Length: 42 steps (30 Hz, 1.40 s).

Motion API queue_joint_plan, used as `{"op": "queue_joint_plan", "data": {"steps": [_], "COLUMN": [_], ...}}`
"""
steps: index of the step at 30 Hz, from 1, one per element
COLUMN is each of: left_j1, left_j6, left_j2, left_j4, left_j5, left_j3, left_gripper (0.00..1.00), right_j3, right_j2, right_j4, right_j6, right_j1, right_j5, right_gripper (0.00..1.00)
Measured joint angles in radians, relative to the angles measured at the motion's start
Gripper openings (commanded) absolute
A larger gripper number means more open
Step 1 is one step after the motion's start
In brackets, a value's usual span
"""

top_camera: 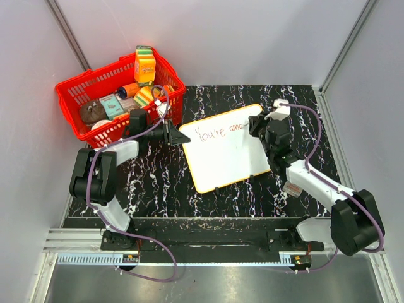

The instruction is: Write a sentence on the whiteboard

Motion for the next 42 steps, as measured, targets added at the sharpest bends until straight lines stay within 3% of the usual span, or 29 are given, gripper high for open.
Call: {"op": "queue_joint_plan", "data": {"steps": [42], "left_j1": [0.000], "left_j6": [0.000], "left_j2": [0.000], "left_j4": [0.000], "left_j5": [0.001], "left_j3": [0.000], "left_gripper": [0.00], "right_j3": [-0.001], "right_j2": [-0.011], "right_j4": [-0.015], "right_j6": [-0.003], "right_j1": [-0.007], "right_j5": [0.023], "right_gripper": [0.00]}}
